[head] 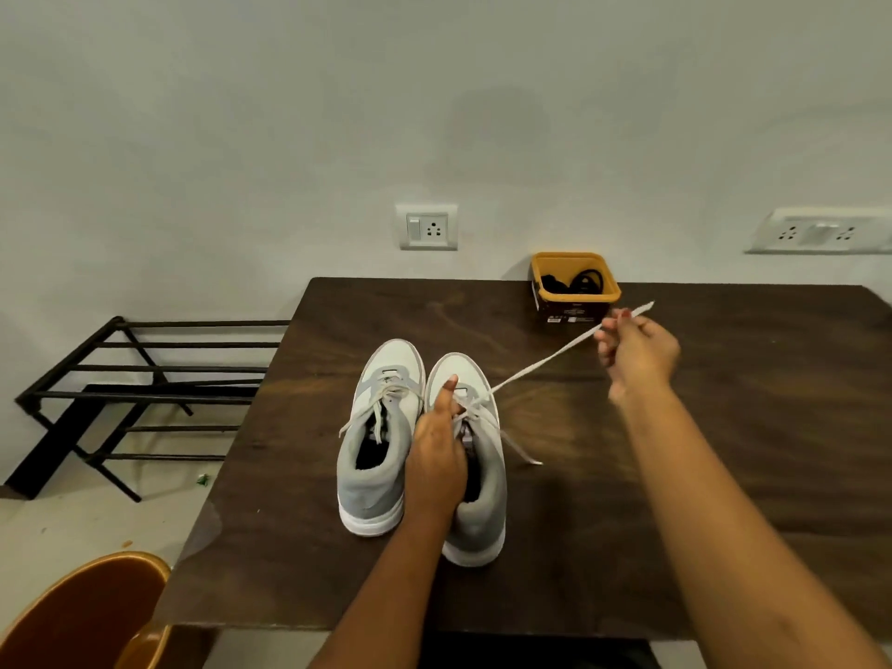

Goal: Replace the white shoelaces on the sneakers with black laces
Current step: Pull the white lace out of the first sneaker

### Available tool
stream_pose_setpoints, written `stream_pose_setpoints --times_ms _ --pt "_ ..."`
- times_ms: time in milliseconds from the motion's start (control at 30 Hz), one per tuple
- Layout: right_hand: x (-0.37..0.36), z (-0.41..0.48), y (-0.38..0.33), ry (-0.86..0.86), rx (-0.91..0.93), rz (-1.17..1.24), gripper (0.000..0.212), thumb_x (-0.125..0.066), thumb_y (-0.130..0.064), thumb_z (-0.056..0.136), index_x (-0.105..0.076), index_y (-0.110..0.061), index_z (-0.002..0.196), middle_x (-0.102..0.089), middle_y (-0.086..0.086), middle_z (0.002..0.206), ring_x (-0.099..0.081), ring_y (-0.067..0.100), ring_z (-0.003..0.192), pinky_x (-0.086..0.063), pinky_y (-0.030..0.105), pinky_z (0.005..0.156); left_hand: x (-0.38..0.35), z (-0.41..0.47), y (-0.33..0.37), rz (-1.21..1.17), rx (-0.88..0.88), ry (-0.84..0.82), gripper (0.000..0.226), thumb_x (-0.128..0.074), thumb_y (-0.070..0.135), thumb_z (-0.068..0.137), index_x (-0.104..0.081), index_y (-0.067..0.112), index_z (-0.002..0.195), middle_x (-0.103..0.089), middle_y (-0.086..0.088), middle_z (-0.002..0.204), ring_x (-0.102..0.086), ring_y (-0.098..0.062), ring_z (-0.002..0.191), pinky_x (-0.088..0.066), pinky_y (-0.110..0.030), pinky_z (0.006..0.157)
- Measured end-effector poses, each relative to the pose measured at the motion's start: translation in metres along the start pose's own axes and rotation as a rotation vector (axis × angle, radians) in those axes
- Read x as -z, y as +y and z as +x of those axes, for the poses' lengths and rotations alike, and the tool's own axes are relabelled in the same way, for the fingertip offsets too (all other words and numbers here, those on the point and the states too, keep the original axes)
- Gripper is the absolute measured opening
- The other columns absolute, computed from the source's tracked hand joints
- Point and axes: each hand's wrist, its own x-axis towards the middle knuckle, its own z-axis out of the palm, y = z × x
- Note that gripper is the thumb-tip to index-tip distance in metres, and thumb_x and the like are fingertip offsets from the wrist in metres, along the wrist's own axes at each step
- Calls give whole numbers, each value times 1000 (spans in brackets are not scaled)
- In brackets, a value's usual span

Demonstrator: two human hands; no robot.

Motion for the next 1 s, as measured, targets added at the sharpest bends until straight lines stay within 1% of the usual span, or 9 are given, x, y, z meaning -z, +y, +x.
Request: stream_pose_setpoints --times_ms 100,200,300,433,533,700,800,900,1000 --pt "14 -23 34 -140 -63 -229 18 -55 -11 94 -53 -20 79 -57 1 77 -56 8 62 -41 16 45 8 -2 7 -74 30 -44 72 -45 0 91 -24 49 139 -59 10 116 -55 -7 106 -42 -17 93" --pt "17 -55 61 -387 -28 -522 12 -53 -6 92 -46 -16 87 -47 5 79 -44 11 62 -36 19 43 15 0 17 -123 81 -110 70 -46 -4 87 -30 35 142 -60 9 99 -59 -9 93 -48 -23 85" --pt "13 -85 84 -578 87 -663 12 -50 0 90 -54 -10 89 -53 4 77 -49 13 68 -41 25 59 24 2 27 -126 159 -158 72 -52 0 87 -22 25 147 -63 2 100 -61 -15 94 -47 -23 84" --pt "-2 -103 89 -627 226 -845 48 -60 -6 89 -50 -12 136 -64 7 121 -60 20 112 -42 25 95 30 8 31 -122 174 -192 74 -50 -2 84 -21 29 145 -66 -5 99 -64 -20 92 -51 -32 86" --pt "-9 -103 83 -671 408 -1027 53 -59 -10 90 -45 -17 140 -60 5 130 -54 24 121 -38 28 103 29 11 32 -89 185 -180 74 -49 -1 84 -22 33 144 -66 -5 100 -64 -20 89 -52 -35 83" --pt "-9 -85 84 -758 483 -1130 36 -57 -8 90 -62 -16 125 -66 3 121 -60 18 112 -38 12 86 26 18 22 -87 226 -138 65 -56 4 86 -28 30 139 -68 1 83 -64 -15 78 -50 -27 73" --pt "-7 -76 90 -693 538 -1067 22 -57 -15 93 -71 -18 109 -72 0 105 -65 15 96 -45 19 80 23 27 17 -178 218 -157 56 -57 4 86 -36 27 132 -62 7 69 -61 -10 69 -50 -27 72" --pt "-12 -67 94 -592 505 -908 16 -57 -14 93 -73 -12 93 -72 1 85 -64 11 75 -45 19 67 23 31 13 -247 246 -168 43 -59 16 91 -39 28 127 -66 6 70 -62 -7 68 -46 -19 67" --pt "-27 -59 79 -509 303 -544 23 -53 -12 96 -68 -11 79 -65 0 65 -54 8 51 -42 22 51 25 31 7 -266 238 -222 51 -67 14 86 -39 32 125 -69 3 77 -65 -6 75 -50 -17 73"
